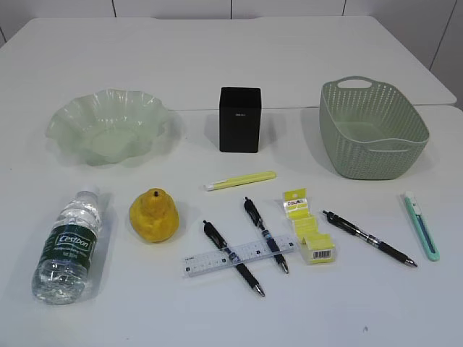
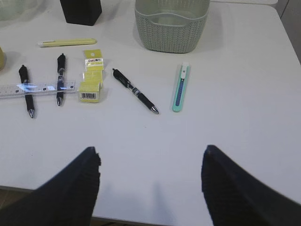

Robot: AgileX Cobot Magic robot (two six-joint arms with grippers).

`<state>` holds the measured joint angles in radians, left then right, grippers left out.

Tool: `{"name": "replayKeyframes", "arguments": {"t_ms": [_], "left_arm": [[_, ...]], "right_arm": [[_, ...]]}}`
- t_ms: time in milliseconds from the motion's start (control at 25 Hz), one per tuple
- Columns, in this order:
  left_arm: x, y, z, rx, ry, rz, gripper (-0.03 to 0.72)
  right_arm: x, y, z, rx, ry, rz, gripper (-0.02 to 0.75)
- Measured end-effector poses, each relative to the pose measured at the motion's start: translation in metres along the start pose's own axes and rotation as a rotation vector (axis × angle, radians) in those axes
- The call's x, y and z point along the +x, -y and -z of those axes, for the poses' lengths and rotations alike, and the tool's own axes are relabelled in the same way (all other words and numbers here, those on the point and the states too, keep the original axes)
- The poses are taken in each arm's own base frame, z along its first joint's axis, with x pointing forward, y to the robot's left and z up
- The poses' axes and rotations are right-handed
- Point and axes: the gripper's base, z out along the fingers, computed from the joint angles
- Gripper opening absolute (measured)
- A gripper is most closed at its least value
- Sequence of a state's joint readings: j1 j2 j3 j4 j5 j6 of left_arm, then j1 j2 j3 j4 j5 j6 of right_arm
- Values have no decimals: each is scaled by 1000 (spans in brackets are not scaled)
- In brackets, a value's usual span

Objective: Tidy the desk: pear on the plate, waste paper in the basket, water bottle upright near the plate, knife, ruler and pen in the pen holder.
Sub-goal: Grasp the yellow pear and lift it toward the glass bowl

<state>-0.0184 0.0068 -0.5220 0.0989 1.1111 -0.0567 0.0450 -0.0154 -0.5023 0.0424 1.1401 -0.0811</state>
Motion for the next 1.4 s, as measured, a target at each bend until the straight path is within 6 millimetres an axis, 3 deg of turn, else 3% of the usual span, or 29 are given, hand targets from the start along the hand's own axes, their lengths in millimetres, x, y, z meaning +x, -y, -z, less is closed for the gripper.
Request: {"name": "replayKeyframes", "arguments": {"t_ms": [1400], "left_arm": [[0, 0, 0, 0, 0, 0, 402]], "right_arm": [[0, 0, 0, 4, -3, 2, 510]]}}
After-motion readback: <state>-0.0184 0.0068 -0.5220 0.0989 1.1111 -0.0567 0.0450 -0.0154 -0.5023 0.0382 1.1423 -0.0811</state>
